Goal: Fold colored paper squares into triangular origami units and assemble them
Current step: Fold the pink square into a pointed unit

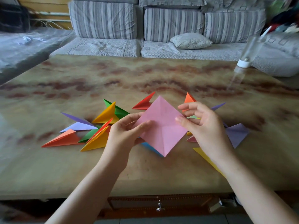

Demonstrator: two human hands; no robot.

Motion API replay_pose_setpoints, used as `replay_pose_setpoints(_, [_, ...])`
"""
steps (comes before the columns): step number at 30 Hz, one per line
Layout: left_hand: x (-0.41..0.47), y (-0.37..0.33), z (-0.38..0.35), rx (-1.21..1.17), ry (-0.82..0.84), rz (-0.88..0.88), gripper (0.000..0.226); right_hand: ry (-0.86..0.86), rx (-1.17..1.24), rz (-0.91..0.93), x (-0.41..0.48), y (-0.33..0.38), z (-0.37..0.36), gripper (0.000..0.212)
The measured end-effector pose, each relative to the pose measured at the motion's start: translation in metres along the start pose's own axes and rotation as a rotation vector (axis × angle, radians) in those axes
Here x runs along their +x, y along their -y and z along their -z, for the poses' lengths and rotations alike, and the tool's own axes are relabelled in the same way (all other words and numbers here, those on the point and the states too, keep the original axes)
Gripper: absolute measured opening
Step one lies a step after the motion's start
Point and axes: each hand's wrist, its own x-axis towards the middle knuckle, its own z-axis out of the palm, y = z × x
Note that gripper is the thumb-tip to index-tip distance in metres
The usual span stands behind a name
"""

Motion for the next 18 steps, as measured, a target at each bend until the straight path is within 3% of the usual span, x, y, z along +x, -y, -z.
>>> replay_pose_setpoints(3, [0.001, 0.0, 0.001, 0.008, -0.033, -0.033, 0.021, 0.075, -0.094, 0.079, 0.001, 0.001, 0.003, 0.037])
replay_pose_setpoints(6, [0.002, 0.001, 0.003, 0.023, -0.037, -0.05, 0.017, 0.242, -0.186, 0.138, 0.0, 0.002, 0.007, 0.068])
replay_pose_setpoints(8, [0.001, 0.0, 0.004, 0.015, -0.034, -0.047, 0.017, 0.37, -0.314, 0.172, -0.002, 0.001, 0.011, 0.073])
replay_pose_setpoints(12, [0.001, -0.002, 0.004, 0.008, -0.026, -0.041, 0.016, 0.494, -0.422, 0.209, -0.004, -0.003, 0.01, 0.05])
replay_pose_setpoints(15, [0.0, -0.002, 0.002, 0.019, -0.009, -0.034, 0.013, 0.343, -0.346, 0.176, -0.004, 0.002, 0.005, 0.021])
replay_pose_setpoints(18, [-0.003, -0.003, -0.001, 0.042, 0.009, -0.031, 0.016, 0.174, -0.146, 0.111, -0.004, 0.007, 0.001, 0.018])
